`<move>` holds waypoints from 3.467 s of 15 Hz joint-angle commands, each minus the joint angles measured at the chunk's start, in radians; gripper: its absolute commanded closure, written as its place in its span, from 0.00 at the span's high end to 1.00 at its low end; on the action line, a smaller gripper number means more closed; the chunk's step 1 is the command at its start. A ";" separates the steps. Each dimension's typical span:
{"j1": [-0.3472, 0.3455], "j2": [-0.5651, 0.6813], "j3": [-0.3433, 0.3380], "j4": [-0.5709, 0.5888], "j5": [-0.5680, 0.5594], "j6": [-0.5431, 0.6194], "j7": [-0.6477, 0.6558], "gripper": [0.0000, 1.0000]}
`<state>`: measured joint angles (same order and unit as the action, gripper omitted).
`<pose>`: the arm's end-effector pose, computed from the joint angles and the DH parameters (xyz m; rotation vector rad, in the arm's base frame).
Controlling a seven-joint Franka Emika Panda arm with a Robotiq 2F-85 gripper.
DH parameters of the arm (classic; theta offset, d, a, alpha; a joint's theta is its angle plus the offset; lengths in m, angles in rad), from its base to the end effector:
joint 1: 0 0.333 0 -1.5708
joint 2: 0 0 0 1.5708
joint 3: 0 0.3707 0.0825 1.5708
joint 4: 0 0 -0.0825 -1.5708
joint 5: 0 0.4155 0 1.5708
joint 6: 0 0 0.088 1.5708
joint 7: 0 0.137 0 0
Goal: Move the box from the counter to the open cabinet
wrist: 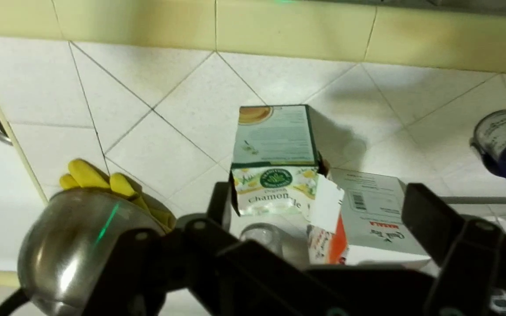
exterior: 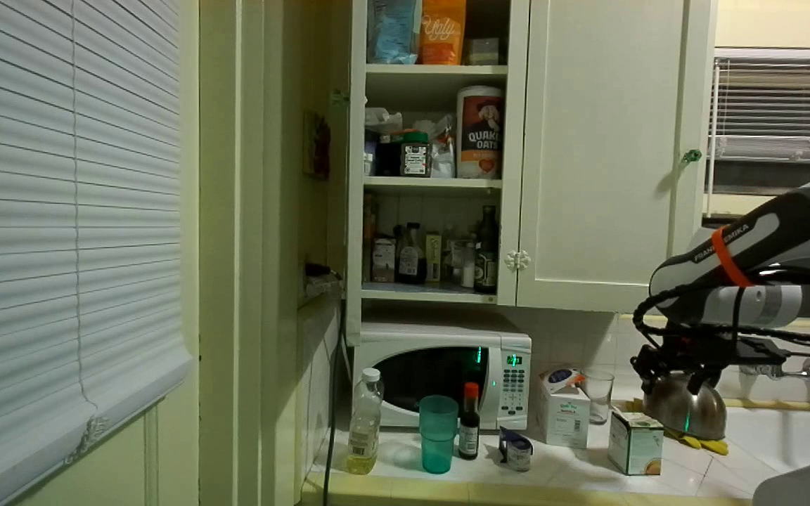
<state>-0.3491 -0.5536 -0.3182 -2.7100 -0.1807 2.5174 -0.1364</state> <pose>0.3154 -0.2467 0.4233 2.9472 -0.5757 0.5070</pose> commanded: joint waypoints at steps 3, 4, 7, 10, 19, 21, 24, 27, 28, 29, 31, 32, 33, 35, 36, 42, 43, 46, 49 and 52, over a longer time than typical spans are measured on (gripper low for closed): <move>-0.038 0.234 -0.005 0.156 0.090 -0.018 0.168 1.00; -0.041 0.267 -0.007 0.196 0.109 -0.032 0.198 1.00; -0.041 0.247 -0.005 0.182 0.119 -0.015 0.197 1.00; -0.034 0.305 -0.010 0.258 0.157 -0.053 0.219 1.00; -0.068 0.494 0.103 0.398 -0.004 -0.045 0.839 1.00; -0.051 0.530 0.096 0.432 -0.043 -0.084 0.972 1.00; -0.022 0.559 0.078 0.461 -0.043 -0.167 1.116 1.00; 0.000 0.554 0.067 0.455 0.008 -0.273 1.215 1.00; 0.001 0.552 0.061 0.447 -0.017 -0.210 1.152 1.00; 0.006 0.553 0.059 0.447 -0.017 -0.218 1.159 1.00; 0.011 0.553 0.056 0.448 -0.017 -0.218 1.158 1.00; 0.012 0.553 0.055 0.449 -0.017 -0.218 1.157 1.00; 0.011 0.553 0.054 0.449 -0.017 -0.218 1.157 1.00; 0.013 0.560 0.052 0.449 -0.016 -0.190 1.187 1.00; 0.015 0.565 0.051 0.453 0.014 -0.185 1.196 1.00; 0.023 0.599 0.045 0.443 0.126 -0.151 1.302 1.00; 0.021 0.611 0.039 0.443 0.126 -0.126 1.321 1.00; 0.020 0.650 0.020 0.445 0.133 -0.071 1.340 1.00; 0.027 0.683 0.012 0.443 0.163 -0.031 1.317 1.00; 0.037 0.710 0.004 0.444 0.151 0.014 1.325 1.00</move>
<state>-0.3344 0.1303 -0.2949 -2.2624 -0.0472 2.4807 1.1838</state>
